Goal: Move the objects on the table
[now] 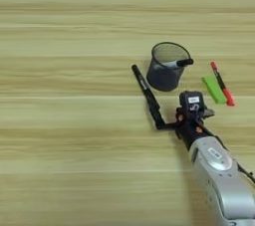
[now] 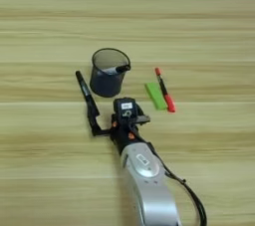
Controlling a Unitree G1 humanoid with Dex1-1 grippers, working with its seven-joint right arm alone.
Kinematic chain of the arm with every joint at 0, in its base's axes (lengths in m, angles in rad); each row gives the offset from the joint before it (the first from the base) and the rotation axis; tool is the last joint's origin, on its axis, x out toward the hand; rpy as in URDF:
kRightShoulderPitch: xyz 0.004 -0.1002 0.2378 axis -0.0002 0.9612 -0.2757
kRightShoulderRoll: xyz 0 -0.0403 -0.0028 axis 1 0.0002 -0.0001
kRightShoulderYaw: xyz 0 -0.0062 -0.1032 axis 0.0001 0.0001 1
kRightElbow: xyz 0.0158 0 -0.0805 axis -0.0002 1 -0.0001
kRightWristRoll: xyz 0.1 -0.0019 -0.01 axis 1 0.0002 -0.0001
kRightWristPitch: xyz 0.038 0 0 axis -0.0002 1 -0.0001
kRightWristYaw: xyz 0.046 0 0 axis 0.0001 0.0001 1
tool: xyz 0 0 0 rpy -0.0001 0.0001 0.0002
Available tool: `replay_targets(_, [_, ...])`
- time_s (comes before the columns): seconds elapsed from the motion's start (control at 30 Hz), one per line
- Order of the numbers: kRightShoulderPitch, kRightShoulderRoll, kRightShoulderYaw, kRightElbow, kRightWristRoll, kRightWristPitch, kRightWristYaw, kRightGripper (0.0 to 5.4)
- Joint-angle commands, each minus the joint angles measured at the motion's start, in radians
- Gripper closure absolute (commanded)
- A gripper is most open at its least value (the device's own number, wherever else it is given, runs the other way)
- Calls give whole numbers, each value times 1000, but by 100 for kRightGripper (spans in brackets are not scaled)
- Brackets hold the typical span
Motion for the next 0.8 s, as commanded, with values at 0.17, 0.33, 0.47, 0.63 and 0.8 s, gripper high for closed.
replay_targets(0.17, [-36,15,-23,-58,11,-91,-25,4])
replay_targets(0.33, [-41,13,-19,-67,11,-105,-19,4])
replay_targets(0.47, [-46,8,-29,-73,11,-111,-23,4])
replay_targets(0.63, [-61,3,-39,-74,8,-114,-25,4])
replay_targets(0.8, [-81,-9,-58,-76,9,-118,-25,4])
